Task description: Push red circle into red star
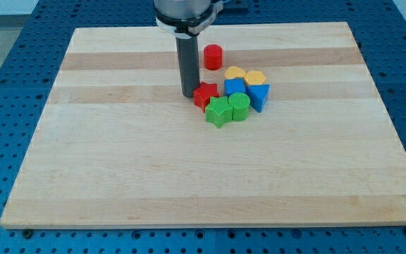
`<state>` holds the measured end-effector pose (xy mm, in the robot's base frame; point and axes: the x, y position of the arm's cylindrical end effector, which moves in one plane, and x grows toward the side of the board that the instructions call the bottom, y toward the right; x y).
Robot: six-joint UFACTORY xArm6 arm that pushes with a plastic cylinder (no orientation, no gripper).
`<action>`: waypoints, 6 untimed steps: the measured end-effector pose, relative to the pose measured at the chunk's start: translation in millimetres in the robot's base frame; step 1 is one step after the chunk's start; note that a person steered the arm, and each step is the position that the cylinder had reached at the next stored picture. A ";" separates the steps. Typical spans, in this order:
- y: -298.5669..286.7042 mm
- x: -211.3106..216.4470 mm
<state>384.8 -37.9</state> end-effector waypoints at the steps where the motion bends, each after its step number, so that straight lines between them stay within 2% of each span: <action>1: -16.7 -38.9; 3: -19.6 -134.2; 4: 24.1 -161.5; 5: 85.3 -161.5; 6: 98.6 -147.3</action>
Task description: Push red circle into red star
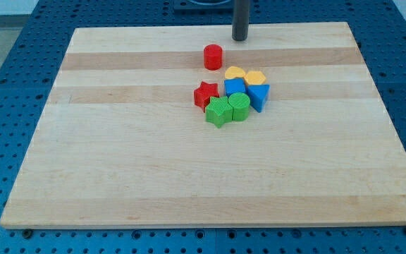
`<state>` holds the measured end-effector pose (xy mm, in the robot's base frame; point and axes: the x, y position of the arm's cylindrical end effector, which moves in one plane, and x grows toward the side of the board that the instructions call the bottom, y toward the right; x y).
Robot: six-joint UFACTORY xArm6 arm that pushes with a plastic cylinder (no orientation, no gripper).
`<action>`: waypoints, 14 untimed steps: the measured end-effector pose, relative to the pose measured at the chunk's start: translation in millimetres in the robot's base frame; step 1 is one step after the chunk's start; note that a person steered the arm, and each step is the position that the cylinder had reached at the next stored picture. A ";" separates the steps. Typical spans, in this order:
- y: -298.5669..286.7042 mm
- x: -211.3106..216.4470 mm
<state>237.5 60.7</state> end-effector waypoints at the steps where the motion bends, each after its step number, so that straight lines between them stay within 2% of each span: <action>1: -4.9 17.2; 3: -44.5 58.8; 4: -57.1 59.9; 5: -62.5 34.5; 6: -98.8 27.8; 8: -89.5 76.2; 10: -87.0 83.1; 12: -111.2 76.4; 14: -111.3 91.6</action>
<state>329.1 -50.6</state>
